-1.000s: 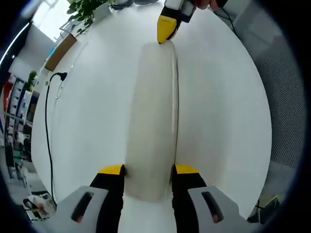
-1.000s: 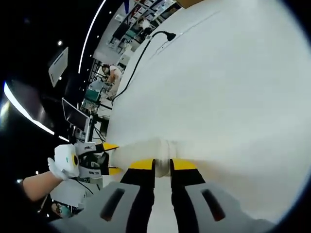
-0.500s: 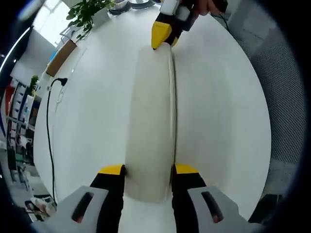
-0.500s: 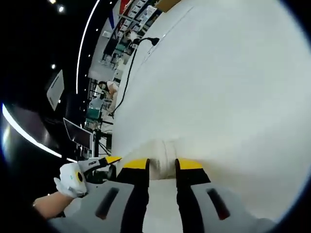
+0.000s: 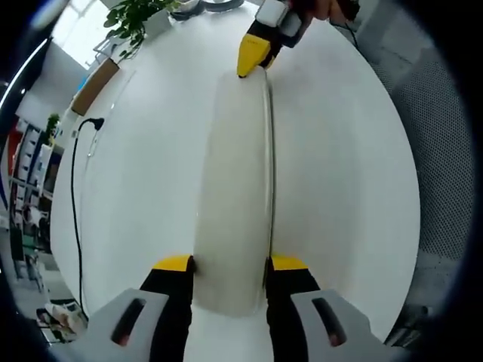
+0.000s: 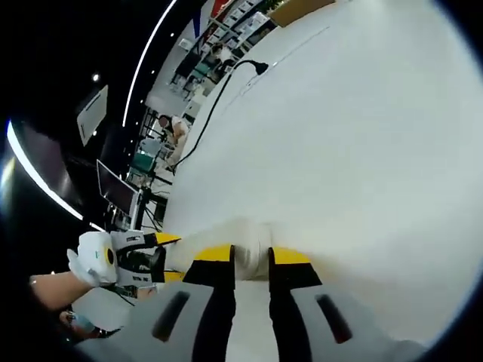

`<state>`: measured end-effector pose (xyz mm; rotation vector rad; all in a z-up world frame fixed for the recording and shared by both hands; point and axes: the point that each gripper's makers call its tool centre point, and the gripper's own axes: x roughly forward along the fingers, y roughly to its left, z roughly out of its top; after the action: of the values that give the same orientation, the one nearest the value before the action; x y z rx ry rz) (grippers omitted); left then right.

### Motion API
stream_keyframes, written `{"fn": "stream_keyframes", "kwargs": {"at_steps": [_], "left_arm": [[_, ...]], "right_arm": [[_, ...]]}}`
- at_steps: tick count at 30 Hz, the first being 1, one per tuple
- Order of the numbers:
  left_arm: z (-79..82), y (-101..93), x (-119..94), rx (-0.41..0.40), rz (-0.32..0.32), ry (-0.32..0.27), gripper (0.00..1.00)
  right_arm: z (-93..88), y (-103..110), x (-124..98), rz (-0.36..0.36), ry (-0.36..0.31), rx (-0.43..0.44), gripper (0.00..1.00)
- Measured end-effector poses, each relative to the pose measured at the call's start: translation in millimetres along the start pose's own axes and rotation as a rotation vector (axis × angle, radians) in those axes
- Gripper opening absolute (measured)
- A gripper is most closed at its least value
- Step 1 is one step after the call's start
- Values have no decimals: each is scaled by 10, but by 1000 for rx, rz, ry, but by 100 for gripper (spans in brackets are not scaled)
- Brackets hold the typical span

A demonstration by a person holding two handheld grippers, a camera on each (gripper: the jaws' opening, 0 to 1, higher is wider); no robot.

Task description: Arrange the utensils inside the cutlery case until each visible utensil rests in its matching compartment.

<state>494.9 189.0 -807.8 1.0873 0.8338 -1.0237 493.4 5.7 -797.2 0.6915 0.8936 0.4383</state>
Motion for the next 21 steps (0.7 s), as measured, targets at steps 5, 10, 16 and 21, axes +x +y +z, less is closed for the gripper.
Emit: {"fn": "stream_keyframes", "kwargs": {"at_steps": [5, 10, 16, 21], "left_arm": [[13, -16, -42, -220, -30, -74, 42], [-62, 42, -121, -478, -41, -140, 46], [-128, 40, -217, -806, -105, -250, 56], [-384, 114, -293, -1091, -51, -251, 50]], "right_arm": [[-17, -5, 2, 0, 22, -1, 14], [-47, 13, -5, 3, 9, 6, 15], [-68, 51, 18, 1, 23, -11, 15], [-61, 49, 20, -9, 24, -24, 15]]}}
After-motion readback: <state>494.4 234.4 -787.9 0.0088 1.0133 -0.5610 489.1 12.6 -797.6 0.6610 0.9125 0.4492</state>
